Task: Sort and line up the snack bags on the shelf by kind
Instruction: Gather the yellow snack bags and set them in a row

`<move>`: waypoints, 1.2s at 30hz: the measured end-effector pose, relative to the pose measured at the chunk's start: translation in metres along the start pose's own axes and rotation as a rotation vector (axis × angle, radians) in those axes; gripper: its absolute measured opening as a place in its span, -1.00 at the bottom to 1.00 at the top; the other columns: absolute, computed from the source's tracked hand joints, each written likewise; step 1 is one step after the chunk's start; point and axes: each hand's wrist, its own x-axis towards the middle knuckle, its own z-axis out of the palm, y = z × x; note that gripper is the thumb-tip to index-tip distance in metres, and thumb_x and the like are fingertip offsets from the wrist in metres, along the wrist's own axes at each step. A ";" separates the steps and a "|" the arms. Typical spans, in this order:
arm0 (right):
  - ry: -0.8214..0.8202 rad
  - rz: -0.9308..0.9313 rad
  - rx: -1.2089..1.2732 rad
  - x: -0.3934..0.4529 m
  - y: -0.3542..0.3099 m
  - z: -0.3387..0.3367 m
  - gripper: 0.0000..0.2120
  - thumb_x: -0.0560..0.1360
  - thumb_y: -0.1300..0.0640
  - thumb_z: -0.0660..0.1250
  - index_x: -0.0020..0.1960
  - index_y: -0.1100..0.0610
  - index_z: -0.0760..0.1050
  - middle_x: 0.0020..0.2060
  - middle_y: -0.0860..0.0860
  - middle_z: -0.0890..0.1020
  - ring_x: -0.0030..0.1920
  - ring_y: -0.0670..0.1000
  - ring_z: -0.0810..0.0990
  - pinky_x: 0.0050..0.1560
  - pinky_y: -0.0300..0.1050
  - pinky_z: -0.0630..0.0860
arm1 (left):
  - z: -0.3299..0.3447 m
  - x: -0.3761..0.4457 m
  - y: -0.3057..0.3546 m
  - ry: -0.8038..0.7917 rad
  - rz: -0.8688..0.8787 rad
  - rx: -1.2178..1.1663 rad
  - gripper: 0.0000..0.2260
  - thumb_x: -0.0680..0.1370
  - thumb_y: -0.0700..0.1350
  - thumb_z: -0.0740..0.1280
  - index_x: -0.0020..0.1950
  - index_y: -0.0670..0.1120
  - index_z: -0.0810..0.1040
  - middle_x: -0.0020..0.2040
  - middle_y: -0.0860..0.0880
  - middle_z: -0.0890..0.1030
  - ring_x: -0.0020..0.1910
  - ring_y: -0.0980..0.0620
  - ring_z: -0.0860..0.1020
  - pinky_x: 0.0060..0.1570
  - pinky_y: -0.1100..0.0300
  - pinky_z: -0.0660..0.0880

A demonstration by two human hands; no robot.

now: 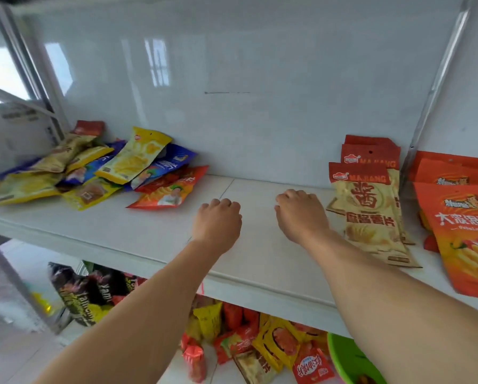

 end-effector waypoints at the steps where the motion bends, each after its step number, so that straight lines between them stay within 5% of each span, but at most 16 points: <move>1: -0.019 -0.013 0.008 0.003 -0.022 0.002 -0.70 0.67 0.09 0.03 0.25 0.11 0.47 0.21 0.07 0.53 0.20 0.14 0.48 0.15 0.03 0.35 | -0.002 -0.005 -0.021 0.005 0.010 0.024 -0.74 0.69 -0.02 0.09 0.24 -0.06 0.51 0.22 -0.05 0.56 0.23 -0.09 0.50 0.20 0.04 0.39; 8: -0.056 -0.083 0.043 0.039 -0.172 0.008 -0.76 0.63 0.18 0.08 0.17 0.11 0.49 0.15 0.08 0.56 0.15 0.14 0.50 0.05 0.00 0.36 | -0.010 -0.037 -0.157 0.039 -0.027 0.082 -0.69 0.69 -0.01 0.10 0.37 -0.07 0.45 0.33 -0.06 0.53 0.32 -0.10 0.46 0.23 0.03 0.40; 12: -0.053 -0.081 0.128 0.062 -0.235 0.003 -0.69 0.61 0.21 0.10 0.31 0.11 0.46 0.18 0.09 0.56 0.15 0.17 0.51 0.00 0.00 0.35 | -0.008 -0.048 -0.226 0.033 -0.083 0.067 -0.72 0.69 -0.02 0.10 0.33 -0.05 0.47 0.30 -0.06 0.54 0.31 -0.09 0.46 0.24 0.03 0.37; 16: 0.006 -0.040 0.211 0.096 -0.277 0.000 -0.79 0.62 0.15 0.12 0.12 0.13 0.51 0.09 0.09 0.60 0.05 0.17 0.57 -0.07 -0.03 0.42 | -0.002 -0.049 -0.277 0.064 -0.134 0.062 -0.73 0.69 0.01 0.11 0.28 -0.04 0.50 0.27 -0.04 0.55 0.30 -0.10 0.47 0.20 0.04 0.40; 22: 0.006 0.143 0.570 0.163 -0.332 0.008 -0.70 0.65 0.02 0.12 0.30 0.09 0.46 0.23 0.07 0.58 0.21 0.15 0.54 0.04 -0.03 0.47 | 0.017 -0.019 -0.336 0.084 -0.249 -0.121 -0.73 0.66 0.02 0.18 0.23 -0.06 0.56 0.24 -0.05 0.57 0.29 -0.11 0.48 0.13 0.02 0.43; 28: 0.056 0.340 0.737 0.241 -0.364 0.039 -0.54 0.62 -0.08 0.20 0.38 0.21 0.35 0.27 0.20 0.48 0.23 0.22 0.51 0.03 0.02 0.46 | 0.031 0.032 -0.385 0.075 -0.440 -0.243 -0.79 0.65 -0.02 0.18 0.09 -0.08 0.55 0.09 -0.07 0.61 0.10 -0.13 0.55 -0.14 0.06 0.46; 36: -0.029 0.658 0.765 0.298 -0.383 0.071 -0.10 0.43 -0.36 0.32 0.49 0.22 0.15 0.35 0.19 0.45 0.32 0.25 0.45 0.20 0.18 0.49 | 0.048 0.090 -0.425 0.068 -0.513 -0.535 -0.68 0.63 0.11 0.19 0.27 -0.01 0.56 0.17 -0.06 0.62 0.06 -0.08 0.60 -0.04 0.03 0.58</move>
